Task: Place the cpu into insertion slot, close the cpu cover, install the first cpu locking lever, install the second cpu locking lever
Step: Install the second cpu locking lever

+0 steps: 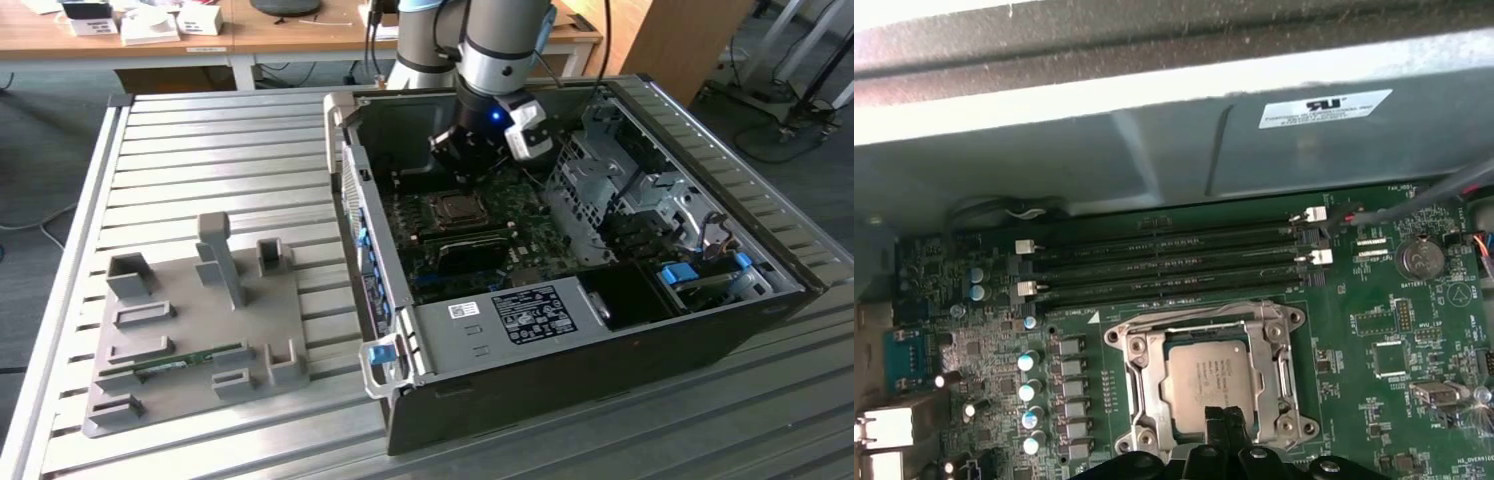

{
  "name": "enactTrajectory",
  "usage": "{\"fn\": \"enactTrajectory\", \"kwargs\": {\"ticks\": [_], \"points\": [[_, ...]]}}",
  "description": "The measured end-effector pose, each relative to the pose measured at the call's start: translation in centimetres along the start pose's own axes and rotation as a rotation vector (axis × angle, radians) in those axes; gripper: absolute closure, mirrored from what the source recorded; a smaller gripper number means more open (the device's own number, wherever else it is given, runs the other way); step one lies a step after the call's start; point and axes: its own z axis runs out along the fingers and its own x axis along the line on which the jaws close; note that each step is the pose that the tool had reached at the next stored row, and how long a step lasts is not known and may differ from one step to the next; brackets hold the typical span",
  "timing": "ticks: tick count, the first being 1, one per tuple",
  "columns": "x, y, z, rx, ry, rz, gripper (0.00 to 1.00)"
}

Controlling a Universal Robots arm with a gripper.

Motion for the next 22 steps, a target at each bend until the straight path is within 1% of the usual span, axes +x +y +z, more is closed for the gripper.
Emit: {"fn": "enactTrajectory", "kwargs": {"ticks": [11, 22], "points": [[-0.1, -0.81, -0.04, 0.0, 0.0, 0.0, 0.89], [-0.11, -0.84, -0.13, -0.0001, -0.0001, 0.0, 0.89]]}}
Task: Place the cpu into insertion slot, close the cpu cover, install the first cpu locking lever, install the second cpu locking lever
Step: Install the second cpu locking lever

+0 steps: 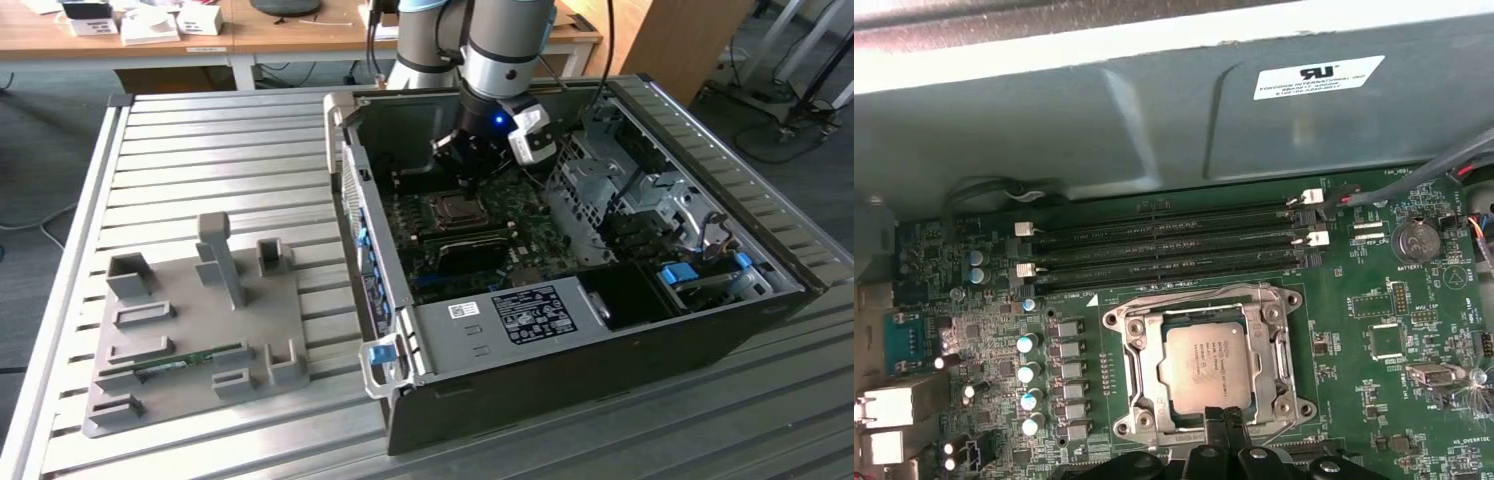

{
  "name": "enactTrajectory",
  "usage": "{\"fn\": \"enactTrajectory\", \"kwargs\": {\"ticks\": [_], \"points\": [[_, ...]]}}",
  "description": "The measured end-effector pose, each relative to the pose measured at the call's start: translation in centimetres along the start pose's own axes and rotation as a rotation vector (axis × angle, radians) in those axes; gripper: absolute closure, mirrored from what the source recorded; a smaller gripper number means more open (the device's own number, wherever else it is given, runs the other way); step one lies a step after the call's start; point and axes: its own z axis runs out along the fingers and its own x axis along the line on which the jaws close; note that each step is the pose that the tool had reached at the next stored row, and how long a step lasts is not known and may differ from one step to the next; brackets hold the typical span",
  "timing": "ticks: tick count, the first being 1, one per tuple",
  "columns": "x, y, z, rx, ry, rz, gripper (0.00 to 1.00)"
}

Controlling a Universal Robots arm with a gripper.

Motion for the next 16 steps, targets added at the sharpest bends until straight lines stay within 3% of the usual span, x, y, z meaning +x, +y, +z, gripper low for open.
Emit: {"fn": "enactTrajectory", "kwargs": {"ticks": [16], "points": [[-0.12, -0.42, -0.02, 0.002, -0.0002, 0.0, 0.89]]}}
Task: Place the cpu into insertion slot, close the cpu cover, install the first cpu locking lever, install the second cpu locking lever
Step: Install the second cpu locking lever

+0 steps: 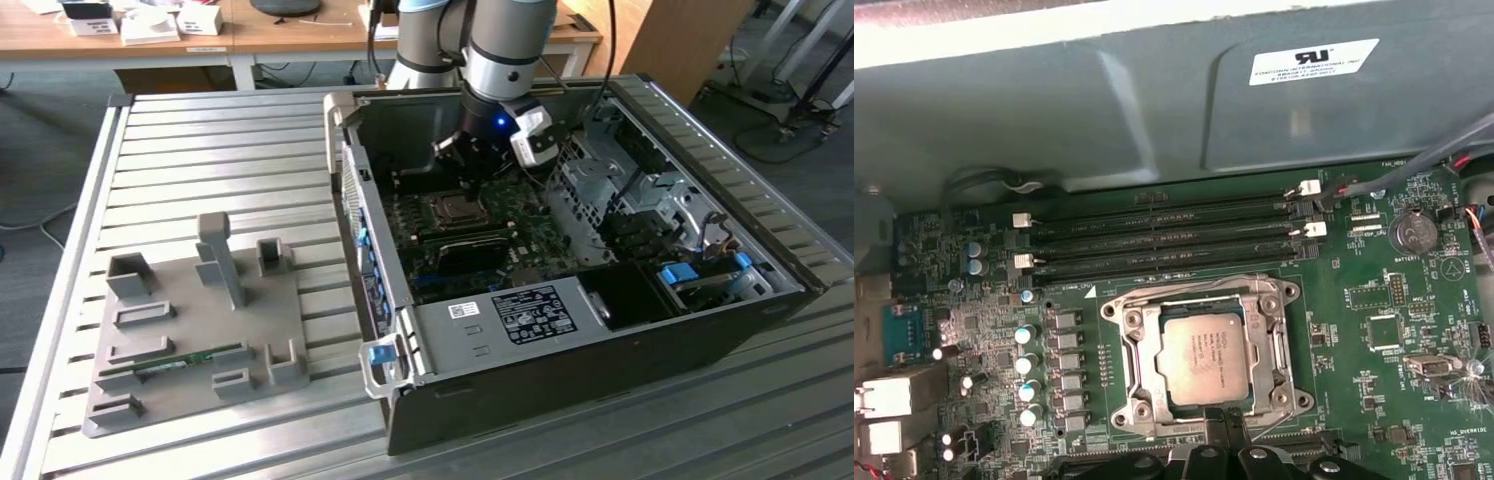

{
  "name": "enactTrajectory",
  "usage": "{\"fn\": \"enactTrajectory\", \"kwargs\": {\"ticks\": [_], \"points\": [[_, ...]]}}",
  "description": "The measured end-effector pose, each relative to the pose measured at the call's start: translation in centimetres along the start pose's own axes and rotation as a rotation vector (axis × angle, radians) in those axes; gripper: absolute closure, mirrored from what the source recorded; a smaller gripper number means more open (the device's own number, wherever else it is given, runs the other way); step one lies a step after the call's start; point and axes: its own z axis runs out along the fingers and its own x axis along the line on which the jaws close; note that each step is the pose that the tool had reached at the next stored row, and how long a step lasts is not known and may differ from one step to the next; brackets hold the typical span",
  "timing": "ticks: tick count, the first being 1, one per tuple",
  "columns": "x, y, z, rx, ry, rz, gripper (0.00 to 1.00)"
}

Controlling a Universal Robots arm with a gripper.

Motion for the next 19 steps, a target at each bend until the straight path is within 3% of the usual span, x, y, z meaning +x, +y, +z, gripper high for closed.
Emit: {"fn": "enactTrajectory", "kwargs": {"ticks": [19], "points": [[-0.07, -0.59, -0.03, 0.001, -0.0001, 0.0, 0.89]]}}
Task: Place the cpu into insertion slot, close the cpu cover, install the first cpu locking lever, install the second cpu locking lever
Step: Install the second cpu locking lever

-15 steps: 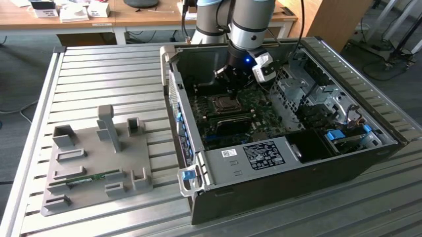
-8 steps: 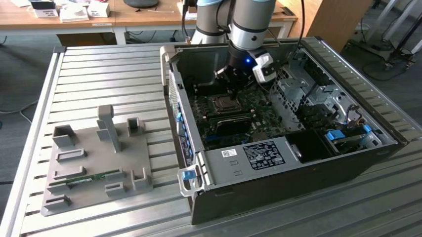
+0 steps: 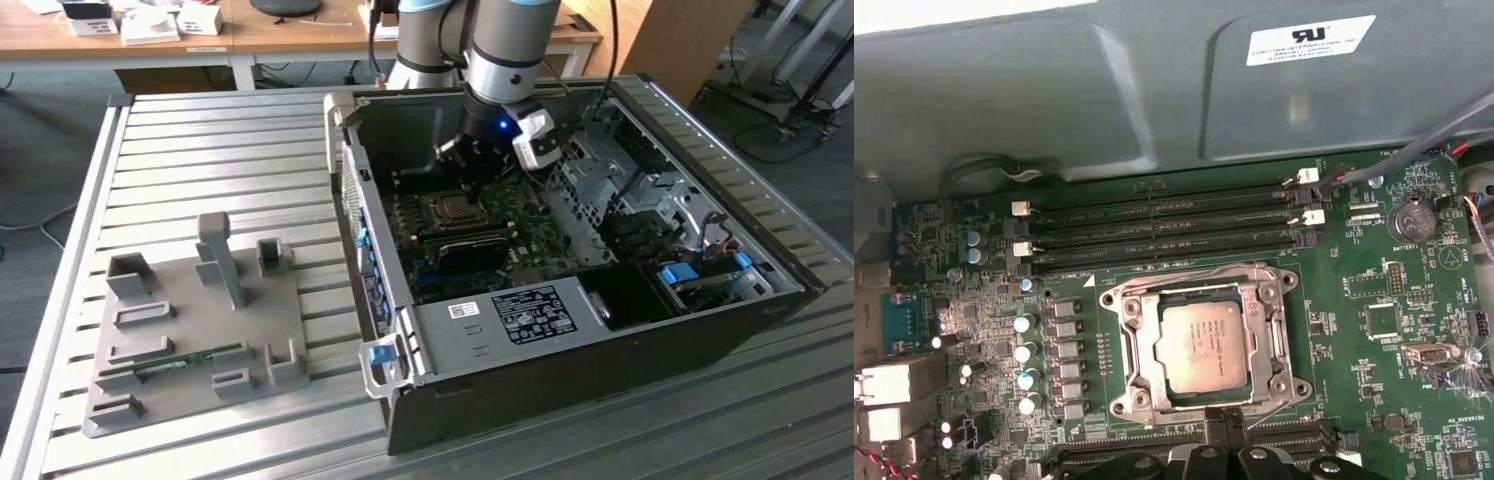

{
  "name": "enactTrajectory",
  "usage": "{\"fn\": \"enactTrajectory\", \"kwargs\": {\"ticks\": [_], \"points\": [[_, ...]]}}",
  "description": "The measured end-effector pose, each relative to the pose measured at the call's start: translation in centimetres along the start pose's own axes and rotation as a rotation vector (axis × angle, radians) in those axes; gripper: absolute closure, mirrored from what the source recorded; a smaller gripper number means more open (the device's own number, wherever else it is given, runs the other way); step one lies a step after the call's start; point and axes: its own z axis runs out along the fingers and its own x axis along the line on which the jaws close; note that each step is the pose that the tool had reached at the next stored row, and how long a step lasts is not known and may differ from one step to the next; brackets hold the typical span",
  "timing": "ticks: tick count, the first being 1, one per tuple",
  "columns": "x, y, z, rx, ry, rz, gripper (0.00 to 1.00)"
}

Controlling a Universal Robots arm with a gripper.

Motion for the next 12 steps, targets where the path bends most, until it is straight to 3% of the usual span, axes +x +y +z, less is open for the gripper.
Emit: {"fn": "enactTrajectory", "kwargs": {"ticks": [12], "points": [[-0.09, -0.79, -0.04, 0.0, 0.0, 0.0, 0.89]]}}
